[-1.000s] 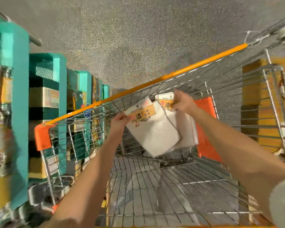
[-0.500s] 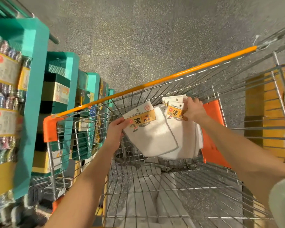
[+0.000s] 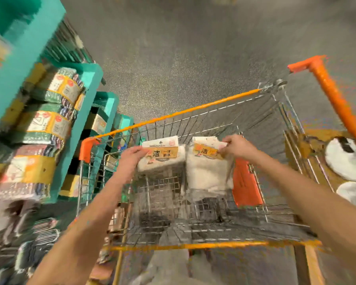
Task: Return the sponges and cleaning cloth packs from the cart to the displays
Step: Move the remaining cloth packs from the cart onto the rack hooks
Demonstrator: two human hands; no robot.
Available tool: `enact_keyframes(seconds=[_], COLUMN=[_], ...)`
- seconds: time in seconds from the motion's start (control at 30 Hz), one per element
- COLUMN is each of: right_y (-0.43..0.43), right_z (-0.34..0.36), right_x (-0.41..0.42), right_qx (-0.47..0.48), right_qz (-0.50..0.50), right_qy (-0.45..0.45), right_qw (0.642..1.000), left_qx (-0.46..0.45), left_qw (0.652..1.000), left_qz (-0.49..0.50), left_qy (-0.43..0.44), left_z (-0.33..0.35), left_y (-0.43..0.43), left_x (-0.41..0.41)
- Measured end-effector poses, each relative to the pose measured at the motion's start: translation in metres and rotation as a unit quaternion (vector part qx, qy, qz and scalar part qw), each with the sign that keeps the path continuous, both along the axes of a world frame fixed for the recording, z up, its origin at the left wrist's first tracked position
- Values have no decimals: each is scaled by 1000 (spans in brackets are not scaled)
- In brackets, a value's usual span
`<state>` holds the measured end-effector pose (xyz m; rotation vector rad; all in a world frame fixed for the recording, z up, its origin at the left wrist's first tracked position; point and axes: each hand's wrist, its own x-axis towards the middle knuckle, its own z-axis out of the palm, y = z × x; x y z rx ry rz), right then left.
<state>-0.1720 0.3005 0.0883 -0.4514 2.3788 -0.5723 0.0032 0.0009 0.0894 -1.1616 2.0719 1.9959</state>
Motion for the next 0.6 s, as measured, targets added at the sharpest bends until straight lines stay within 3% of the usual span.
enact_keyframes(seconds=[0.33, 0.6], right_y=[-58, -180], right_z=[202, 296], right_x=[74, 166], right_qx=[-147, -263], right_qz=[134, 252], right_qy=[103, 58], right_qw=[975, 929], left_qx=[-69, -154], left_qw=[971, 926], left_qz=[148, 265], left_qy=[173, 221], left_z=[166, 256], left_y=[-37, -83], left_x=[133, 289])
